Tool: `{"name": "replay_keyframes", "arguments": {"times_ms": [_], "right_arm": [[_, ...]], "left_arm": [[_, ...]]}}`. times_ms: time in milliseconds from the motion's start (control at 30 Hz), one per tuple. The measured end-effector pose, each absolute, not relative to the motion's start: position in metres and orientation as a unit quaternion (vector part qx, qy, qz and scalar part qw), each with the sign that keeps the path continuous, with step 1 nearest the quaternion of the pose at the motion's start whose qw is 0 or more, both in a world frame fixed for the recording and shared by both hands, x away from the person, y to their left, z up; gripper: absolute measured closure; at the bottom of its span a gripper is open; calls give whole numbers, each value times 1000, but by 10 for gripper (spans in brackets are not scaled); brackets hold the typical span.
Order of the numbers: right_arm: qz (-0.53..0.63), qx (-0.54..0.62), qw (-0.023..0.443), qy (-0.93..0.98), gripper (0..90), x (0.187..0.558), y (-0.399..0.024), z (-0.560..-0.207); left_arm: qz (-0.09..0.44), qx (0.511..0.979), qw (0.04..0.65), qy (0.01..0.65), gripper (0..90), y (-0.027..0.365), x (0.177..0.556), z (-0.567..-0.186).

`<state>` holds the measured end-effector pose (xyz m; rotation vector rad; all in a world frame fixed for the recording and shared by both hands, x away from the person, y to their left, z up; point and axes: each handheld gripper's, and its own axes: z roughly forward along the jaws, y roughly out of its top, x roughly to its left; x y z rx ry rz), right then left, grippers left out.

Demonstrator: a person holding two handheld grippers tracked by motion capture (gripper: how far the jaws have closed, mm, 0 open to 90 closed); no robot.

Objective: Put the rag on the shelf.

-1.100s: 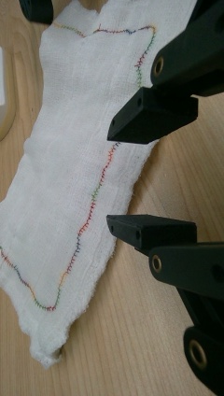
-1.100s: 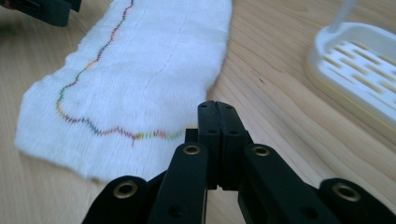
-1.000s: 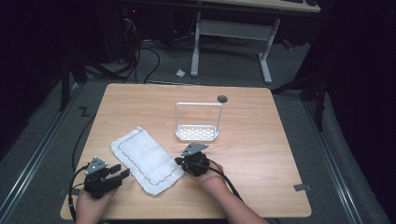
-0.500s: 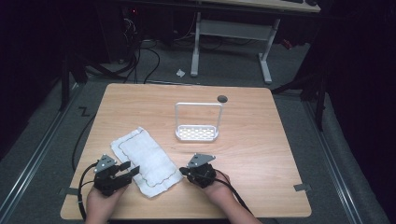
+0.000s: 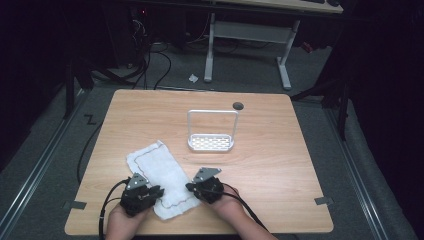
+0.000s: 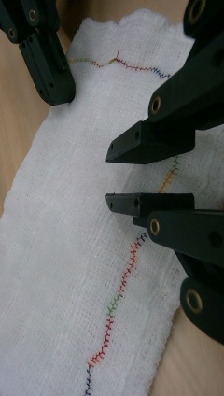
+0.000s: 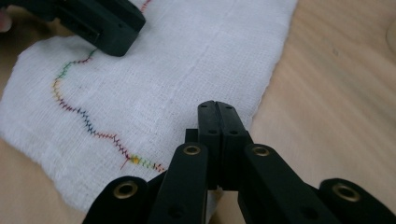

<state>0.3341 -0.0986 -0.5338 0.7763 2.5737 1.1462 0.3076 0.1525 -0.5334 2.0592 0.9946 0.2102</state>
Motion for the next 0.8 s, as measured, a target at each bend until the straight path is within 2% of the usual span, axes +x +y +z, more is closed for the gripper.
{"name": "replay_keyframes", "arguments": {"times_ms": [100,200,267,367,433,533,633,800], "right_arm": [[395,271,105,872,900,306,-121,-535],[393,269,108,873,874,293,-130,-530],[405,275,115,865,867,303,-128,-524],[413,290,119,855,869,333,-115,-521],[403,295,120,858,870,357,-98,-523],[385,298,118,865,871,380,-77,-527],[377,292,117,871,877,382,-73,-531],[374,288,126,873,879,361,-98,-532]], "left_arm": [[67,837,410,355,696,138,292,-532],[104,841,406,341,650,135,290,-529],[118,827,411,364,644,141,299,-529],[108,803,421,409,658,156,312,-535],[98,798,426,415,696,161,313,-537],[111,805,416,408,721,159,311,-536],[114,811,412,400,729,155,309,-536],[95,826,413,373,749,138,311,-535]]}}
